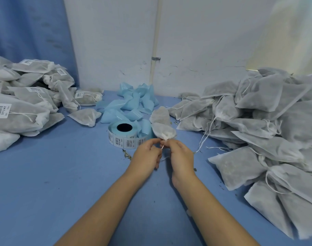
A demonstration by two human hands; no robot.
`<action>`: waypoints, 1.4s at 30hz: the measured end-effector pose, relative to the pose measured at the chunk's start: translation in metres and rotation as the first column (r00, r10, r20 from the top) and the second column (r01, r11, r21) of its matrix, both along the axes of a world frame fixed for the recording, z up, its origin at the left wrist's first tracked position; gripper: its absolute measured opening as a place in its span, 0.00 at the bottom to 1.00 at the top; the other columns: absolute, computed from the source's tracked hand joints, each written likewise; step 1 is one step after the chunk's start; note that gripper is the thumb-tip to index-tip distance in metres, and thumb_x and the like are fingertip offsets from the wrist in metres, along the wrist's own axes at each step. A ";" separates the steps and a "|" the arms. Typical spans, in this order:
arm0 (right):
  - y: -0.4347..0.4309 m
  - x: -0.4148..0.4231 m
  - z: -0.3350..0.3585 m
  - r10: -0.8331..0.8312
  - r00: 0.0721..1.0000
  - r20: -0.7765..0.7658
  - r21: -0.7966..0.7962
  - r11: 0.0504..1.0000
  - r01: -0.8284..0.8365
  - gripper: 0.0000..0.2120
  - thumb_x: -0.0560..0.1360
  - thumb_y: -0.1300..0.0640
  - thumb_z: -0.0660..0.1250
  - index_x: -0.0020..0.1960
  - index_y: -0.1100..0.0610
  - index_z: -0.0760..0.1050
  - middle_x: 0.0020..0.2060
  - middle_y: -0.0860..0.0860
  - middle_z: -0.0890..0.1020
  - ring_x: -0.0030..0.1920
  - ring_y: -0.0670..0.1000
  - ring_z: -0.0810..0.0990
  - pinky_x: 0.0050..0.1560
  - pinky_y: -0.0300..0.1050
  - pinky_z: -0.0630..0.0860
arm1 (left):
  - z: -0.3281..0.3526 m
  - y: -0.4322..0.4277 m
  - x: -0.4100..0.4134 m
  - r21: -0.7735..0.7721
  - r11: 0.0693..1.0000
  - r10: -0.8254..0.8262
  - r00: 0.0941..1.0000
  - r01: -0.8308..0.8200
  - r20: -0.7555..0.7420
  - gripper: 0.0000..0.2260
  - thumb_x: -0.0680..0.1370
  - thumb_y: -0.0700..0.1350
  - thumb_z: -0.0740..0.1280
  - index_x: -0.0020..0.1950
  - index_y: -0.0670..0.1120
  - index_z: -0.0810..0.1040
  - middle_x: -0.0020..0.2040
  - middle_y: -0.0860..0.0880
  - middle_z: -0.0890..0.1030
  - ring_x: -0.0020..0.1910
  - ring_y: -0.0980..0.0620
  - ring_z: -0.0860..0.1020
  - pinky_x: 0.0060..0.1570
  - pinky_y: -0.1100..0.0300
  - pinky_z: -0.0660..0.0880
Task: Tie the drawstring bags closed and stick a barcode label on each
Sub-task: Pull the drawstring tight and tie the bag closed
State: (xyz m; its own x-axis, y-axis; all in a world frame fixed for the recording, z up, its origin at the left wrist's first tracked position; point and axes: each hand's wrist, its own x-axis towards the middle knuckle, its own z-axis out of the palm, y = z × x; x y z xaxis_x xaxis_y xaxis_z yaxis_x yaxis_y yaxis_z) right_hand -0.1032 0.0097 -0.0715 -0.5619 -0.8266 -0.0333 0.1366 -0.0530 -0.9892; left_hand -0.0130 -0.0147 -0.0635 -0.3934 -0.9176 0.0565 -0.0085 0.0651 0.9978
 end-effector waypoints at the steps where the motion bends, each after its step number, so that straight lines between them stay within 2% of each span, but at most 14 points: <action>1: -0.001 -0.001 0.001 -0.005 1.000 0.031 0.007 1.000 0.005 0.06 0.76 0.59 0.65 0.40 0.55 0.78 0.32 0.48 0.79 0.32 0.45 0.77 0.36 0.40 0.74 | 0.001 -0.001 -0.001 0.007 1.000 0.002 1.000 -0.002 0.007 0.16 0.76 0.33 0.56 0.57 0.47 0.76 0.21 0.54 0.68 0.24 0.54 0.67 0.29 0.61 0.66; 4: -0.001 -0.005 0.006 -0.001 0.992 0.128 0.051 0.999 -0.006 0.06 0.76 0.60 0.65 0.41 0.57 0.77 0.31 0.49 0.78 0.31 0.46 0.75 0.34 0.40 0.73 | 0.001 -0.002 -0.001 -0.012 1.000 0.022 0.999 -0.022 0.035 0.17 0.75 0.33 0.56 0.54 0.50 0.76 0.22 0.54 0.68 0.24 0.53 0.67 0.30 0.60 0.65; 7: -0.001 -0.011 0.008 0.015 0.986 0.164 0.091 0.995 -0.030 0.07 0.77 0.60 0.64 0.41 0.57 0.76 0.31 0.48 0.75 0.30 0.45 0.72 0.32 0.37 0.69 | -0.001 -0.002 -0.004 -0.119 0.992 0.053 0.991 -0.038 0.126 0.16 0.76 0.35 0.58 0.56 0.53 0.75 0.29 0.51 0.73 0.30 0.52 0.71 0.35 0.60 0.68; 13: 0.000 -0.014 0.009 0.064 0.967 0.245 0.001 0.998 -0.066 0.07 0.77 0.61 0.64 0.40 0.58 0.76 0.28 0.48 0.72 0.28 0.44 0.68 0.30 0.34 0.65 | -0.007 -0.002 -0.004 -0.281 0.957 0.133 0.971 -0.073 0.200 0.11 0.78 0.37 0.59 0.56 0.50 0.74 0.32 0.52 0.72 0.28 0.62 0.69 0.30 0.72 0.66; 16: 0.001 -0.016 0.011 0.128 0.930 0.344 -0.086 0.991 -0.105 0.06 0.78 0.62 0.62 0.45 0.59 0.77 0.34 0.48 0.76 0.33 0.43 0.73 0.36 0.32 0.70 | -0.010 -0.002 0.003 -0.356 0.924 0.225 0.949 -0.136 0.221 0.04 0.80 0.41 0.62 0.52 0.48 0.75 0.32 0.54 0.70 0.31 0.62 0.70 0.33 0.73 0.66; 19: 0.002 -0.016 0.013 0.178 0.905 0.387 -0.123 0.982 -0.141 0.05 0.79 0.62 0.61 0.47 0.60 0.76 0.36 0.50 0.78 0.35 0.46 0.76 0.37 0.36 0.73 | -0.010 -0.005 0.010 -0.463 0.873 0.319 0.898 -0.154 0.302 0.04 0.80 0.43 0.63 0.45 0.48 0.74 0.34 0.55 0.73 0.35 0.59 0.71 0.35 0.69 0.66; 22: 0.003 -0.013 0.012 0.105 0.968 0.229 -0.104 0.991 -0.083 0.06 0.80 0.62 0.60 0.44 0.59 0.73 0.33 0.51 0.77 0.27 0.46 0.71 0.27 0.36 0.67 | -0.010 -0.006 0.015 -0.580 0.807 0.435 0.780 -0.115 0.450 0.06 0.81 0.46 0.59 0.49 0.46 0.74 0.45 0.52 0.75 0.44 0.51 0.73 0.43 0.56 0.71; 24: 0.004 -0.012 0.010 0.027 0.999 -0.041 -0.049 0.998 -0.029 0.07 0.80 0.61 0.60 0.43 0.58 0.73 0.32 0.49 0.77 0.26 0.46 0.68 0.29 0.38 0.66 | -0.007 -0.005 0.018 -0.628 0.771 0.485 0.737 -0.106 0.471 0.08 0.81 0.48 0.58 0.51 0.46 0.75 0.50 0.51 0.74 0.46 0.50 0.74 0.43 0.54 0.72; 26: 0.006 -0.012 0.008 -0.012 0.933 -0.360 0.000 1.000 0.013 0.08 0.79 0.59 0.61 0.42 0.57 0.73 0.31 0.45 0.76 0.28 0.42 0.69 0.34 0.36 0.66 | -0.004 -0.002 0.019 -0.678 0.727 0.511 0.745 -0.108 0.429 0.08 0.81 0.48 0.59 0.52 0.46 0.76 0.53 0.52 0.73 0.46 0.52 0.74 0.40 0.56 0.71; 28: 0.008 -0.010 0.008 -0.025 0.847 -0.531 0.007 0.999 0.034 0.09 0.79 0.57 0.60 0.40 0.56 0.72 0.32 0.46 0.75 0.30 0.41 0.69 0.34 0.32 0.66 | -0.002 0.002 0.017 -0.731 0.678 0.519 0.755 -0.079 0.400 0.09 0.82 0.47 0.59 0.52 0.45 0.77 0.57 0.53 0.73 0.47 0.52 0.75 0.38 0.57 0.71; 33: 0.007 -0.006 0.009 -0.064 0.660 -0.748 0.002 0.995 0.099 0.10 0.79 0.59 0.57 0.39 0.57 0.67 0.37 0.47 0.72 0.41 0.49 0.70 0.39 0.41 0.64 | 0.000 0.006 0.012 -0.784 0.619 0.518 0.772 -0.041 0.369 0.09 0.81 0.44 0.60 0.51 0.42 0.78 0.62 0.52 0.74 0.47 0.50 0.78 0.36 0.57 0.71; 36: 0.010 -0.005 0.006 -0.038 0.549 -0.835 0.026 0.994 0.109 0.08 0.80 0.59 0.56 0.45 0.57 0.71 0.46 0.49 0.75 0.49 0.52 0.71 0.46 0.47 0.68 | -0.003 0.005 0.011 -0.779 0.626 0.491 0.790 -0.027 0.367 0.09 0.81 0.44 0.59 0.51 0.42 0.78 0.63 0.53 0.74 0.48 0.51 0.78 0.36 0.57 0.71; 39: 0.012 -0.005 0.004 -0.016 0.452 -0.892 0.042 0.992 0.118 0.12 0.78 0.61 0.56 0.58 0.55 0.74 0.57 0.47 0.76 0.57 0.50 0.70 0.49 0.46 0.69 | -0.008 0.003 0.009 -0.763 0.647 0.367 0.881 -0.010 0.299 0.06 0.81 0.42 0.60 0.50 0.43 0.76 0.66 0.59 0.70 0.50 0.60 0.74 0.37 0.68 0.67; 42: 0.015 -0.003 0.003 -0.029 0.414 -0.910 0.019 0.993 0.112 0.20 0.76 0.63 0.57 0.66 0.52 0.71 0.66 0.45 0.73 0.63 0.48 0.68 0.52 0.43 0.68 | -0.009 0.001 0.006 -0.654 0.757 0.161 0.973 -0.013 0.167 0.06 0.80 0.36 0.59 0.47 0.45 0.73 0.64 0.62 0.68 0.53 0.73 0.70 0.47 0.78 0.65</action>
